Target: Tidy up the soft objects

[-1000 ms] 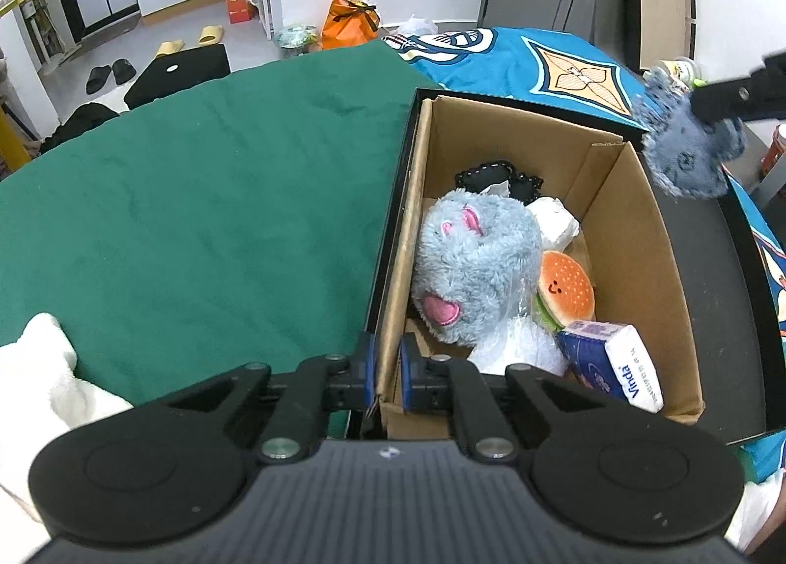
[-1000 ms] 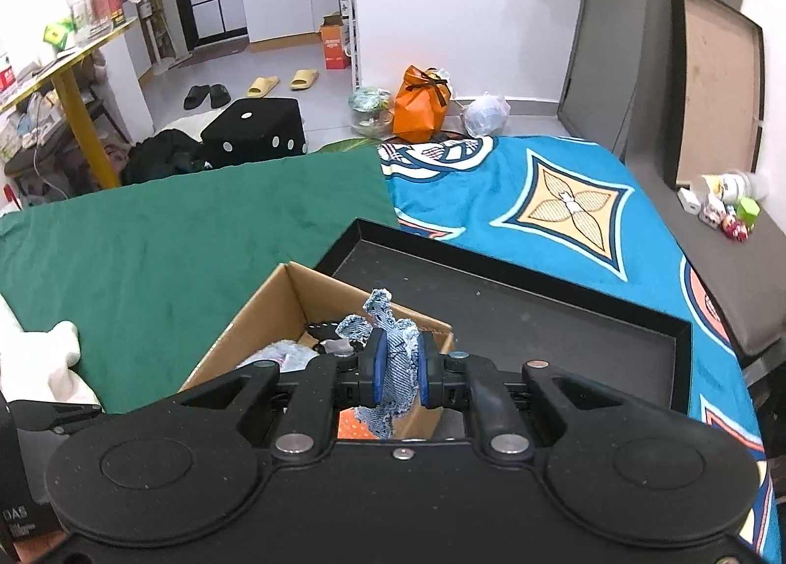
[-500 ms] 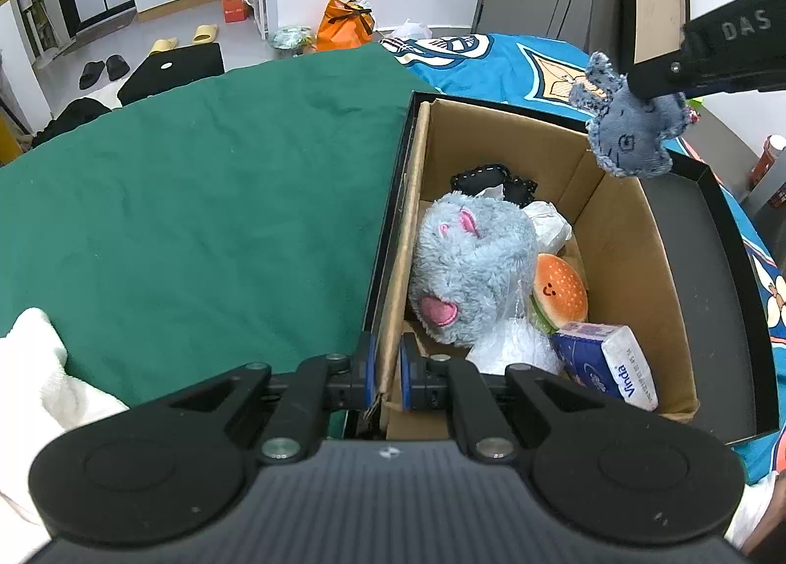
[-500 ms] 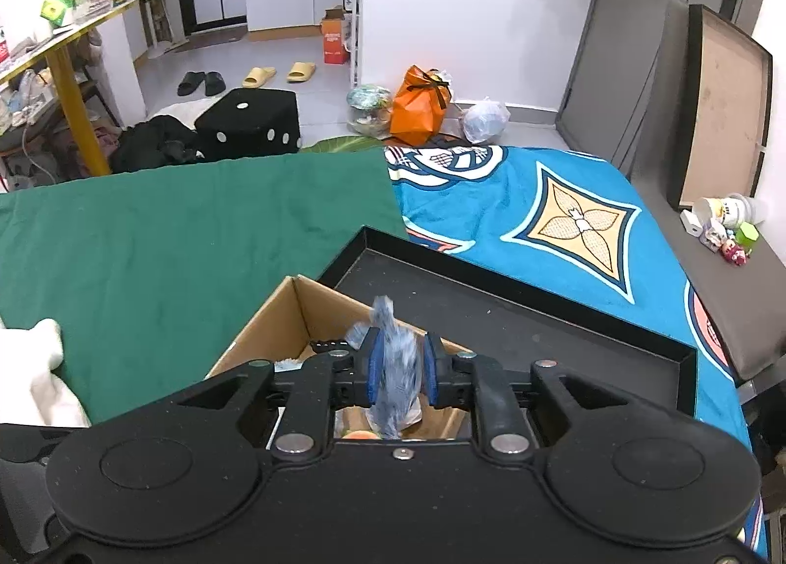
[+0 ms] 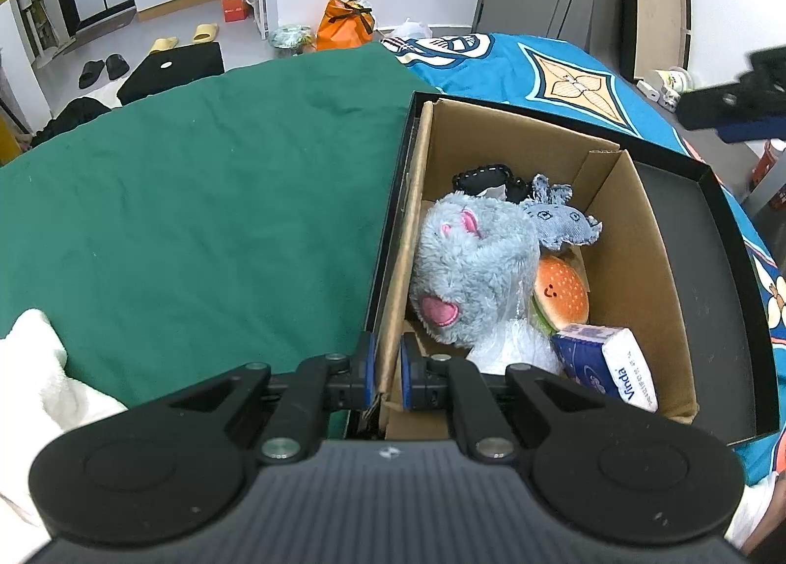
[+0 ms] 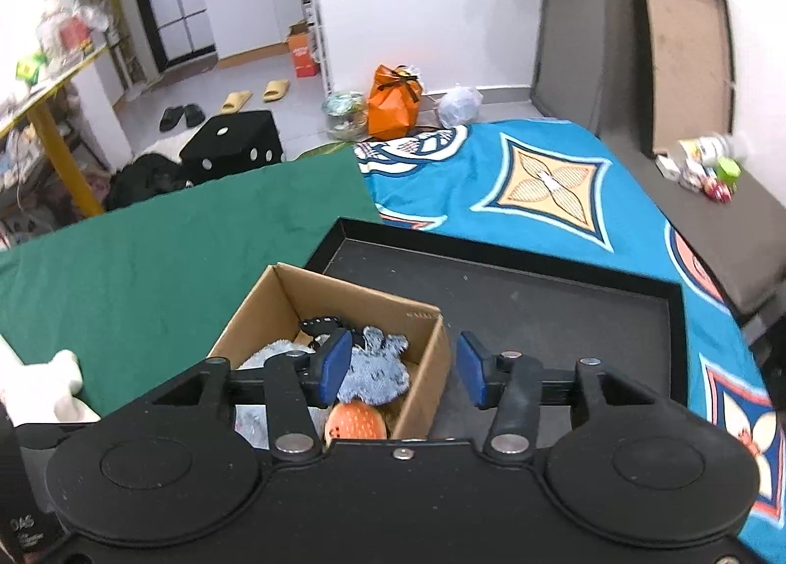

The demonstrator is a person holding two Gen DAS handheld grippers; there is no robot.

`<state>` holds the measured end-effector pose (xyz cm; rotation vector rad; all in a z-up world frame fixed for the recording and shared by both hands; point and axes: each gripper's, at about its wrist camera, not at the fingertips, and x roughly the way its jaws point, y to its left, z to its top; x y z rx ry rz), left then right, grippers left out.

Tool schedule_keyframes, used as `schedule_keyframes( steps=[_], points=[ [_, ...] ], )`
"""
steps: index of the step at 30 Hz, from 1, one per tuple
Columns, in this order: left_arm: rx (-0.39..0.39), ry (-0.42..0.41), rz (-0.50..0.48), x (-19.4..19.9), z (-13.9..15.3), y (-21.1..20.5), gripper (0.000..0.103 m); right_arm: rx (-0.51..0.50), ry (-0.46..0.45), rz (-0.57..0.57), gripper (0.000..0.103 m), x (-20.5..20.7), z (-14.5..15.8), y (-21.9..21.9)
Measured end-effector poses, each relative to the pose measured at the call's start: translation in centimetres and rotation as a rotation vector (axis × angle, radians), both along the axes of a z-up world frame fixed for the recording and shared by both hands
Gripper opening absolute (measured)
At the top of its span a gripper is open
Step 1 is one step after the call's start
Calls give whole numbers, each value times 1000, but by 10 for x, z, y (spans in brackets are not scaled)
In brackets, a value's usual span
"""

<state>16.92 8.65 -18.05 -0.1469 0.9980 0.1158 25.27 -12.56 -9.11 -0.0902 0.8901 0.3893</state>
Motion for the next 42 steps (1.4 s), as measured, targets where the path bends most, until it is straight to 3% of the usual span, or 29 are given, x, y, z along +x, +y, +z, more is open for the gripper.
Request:
schedule_keyframes(
  steps=[4,10,18,25,42],
  points=[
    [27,-13,-9,-1,9,-4,12,31,12,-22,63,-11,3,-17],
    [16,-4,-13,-8,24,-8,15,93,33,-66,71,-25,7,-40],
    [28,-29,-29,-18,58,-21,53,161,23,-121,90,-46,22,-71],
    [39,-49,-84,-27,90,-44,70,185,15,-161,103,-66,34,-92],
    [53,-94,-121,-69,143,-72,86,239,-9,-176,103,-114,60,-120]
  ],
)
